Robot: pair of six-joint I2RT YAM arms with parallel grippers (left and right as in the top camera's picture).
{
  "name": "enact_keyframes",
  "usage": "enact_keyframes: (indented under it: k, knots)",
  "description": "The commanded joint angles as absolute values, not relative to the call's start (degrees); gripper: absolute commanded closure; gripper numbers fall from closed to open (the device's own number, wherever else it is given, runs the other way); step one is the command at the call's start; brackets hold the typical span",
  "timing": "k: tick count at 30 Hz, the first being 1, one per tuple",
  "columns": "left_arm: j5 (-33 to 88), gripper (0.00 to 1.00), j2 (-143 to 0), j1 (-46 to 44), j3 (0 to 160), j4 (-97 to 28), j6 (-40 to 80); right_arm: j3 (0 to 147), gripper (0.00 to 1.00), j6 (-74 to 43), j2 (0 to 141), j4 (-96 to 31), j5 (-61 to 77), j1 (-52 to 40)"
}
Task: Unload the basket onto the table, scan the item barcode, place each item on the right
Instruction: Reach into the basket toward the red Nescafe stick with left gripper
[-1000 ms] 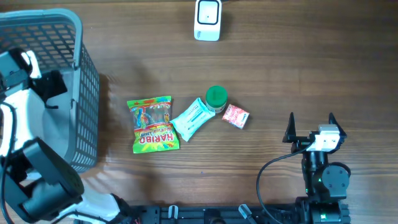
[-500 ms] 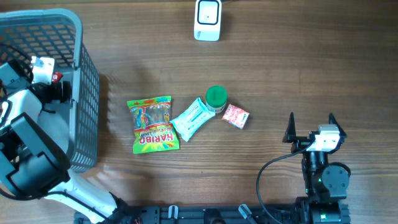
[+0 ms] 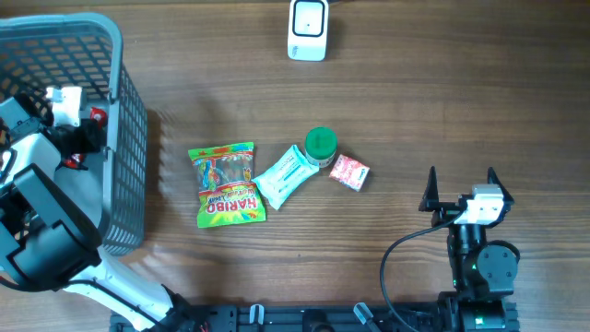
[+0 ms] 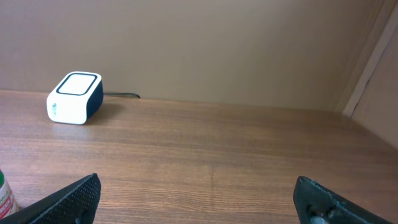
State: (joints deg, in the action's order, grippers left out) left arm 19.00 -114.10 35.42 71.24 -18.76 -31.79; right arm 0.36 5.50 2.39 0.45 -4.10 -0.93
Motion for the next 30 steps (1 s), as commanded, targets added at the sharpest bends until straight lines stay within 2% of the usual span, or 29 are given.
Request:
enact_keyframes:
  k: [1,2,4,8,10,14,15,16,17,18,21,24,27,28,30]
  knots:
    - [16.73,0.96,-119.26,35.27,66.96,-21.47,-8.16,0.30,0.00,6.00,2.15,0.75,-3.81,-0.91]
    - [16.71,0.96,-119.00,35.27,67.16,-22.02,0.49,0.30,0.00,6.02,2.15,0.75,-3.81,-0.91]
    - [19.09,0.96,-116.99,35.16,68.12,-24.34,10.15,0.30,0.00,6.02,2.15,0.75,-3.81,-0.91]
    - [22.46,0.96,-104.31,35.00,70.28,-25.36,17.85,0.30,0.00,6.00,2.15,0.75,-3.81,-0.91]
    - [19.25,0.96,-95.92,35.00,70.32,-25.34,21.54,0.30,0.00,6.00,2.15,0.75,-3.81,-0.91]
    - [10.35,0.96,-84.51,35.00,70.32,-27.49,21.67,0.30,0.00,6.00,2.15,0.75,-3.81,-0.91]
    - [8.54,0.90,-84.38,35.00,70.30,-28.93,21.56,0.30,0.00,6.00,2.15,0.75,-3.81,-0.91]
    - [6.90,0.61,-85.41,35.00,70.30,-31.44,20.08,0.30,0.00,6.00,2.15,0.75,-3.81,-0.91]
    - [6.92,0.04,-87.50,34.92,70.11,-33.34,16.21,0.30,0.00,6.00,2.15,0.75,-3.81,-0.91]
    - [6.94,0.00,-90.74,34.46,69.54,-33.50,11.25,0.30,0.00,6.00,2.15,0.75,-3.81,-0.91]
    - [6.92,0.02,-97.82,32.56,69.43,-33.52,3.20,0.30,0.00,6.02,2.15,0.75,-3.81,-0.91]
    - [6.44,0.05,-103.63,30.46,69.43,-33.95,1.56,0.30,0.00,6.00,2.15,0.75,-3.81,-0.91]
    - [5.82,0.27,-107.22,27.49,69.32,-35.77,-4.23,0.30,0.00,6.02,2.15,0.75,-3.81,-0.91]
    - [4.47,0.31,-107.77,26.92,69.32,-35.90,-4.27,0.32,0.00,6.00,2.15,0.75,-3.81,-0.91]
    - [0.82,0.30,-108.92,25.78,69.32,-36.73,-4.27,0.30,0.00,6.00,2.15,0.75,-3.81,-0.91]
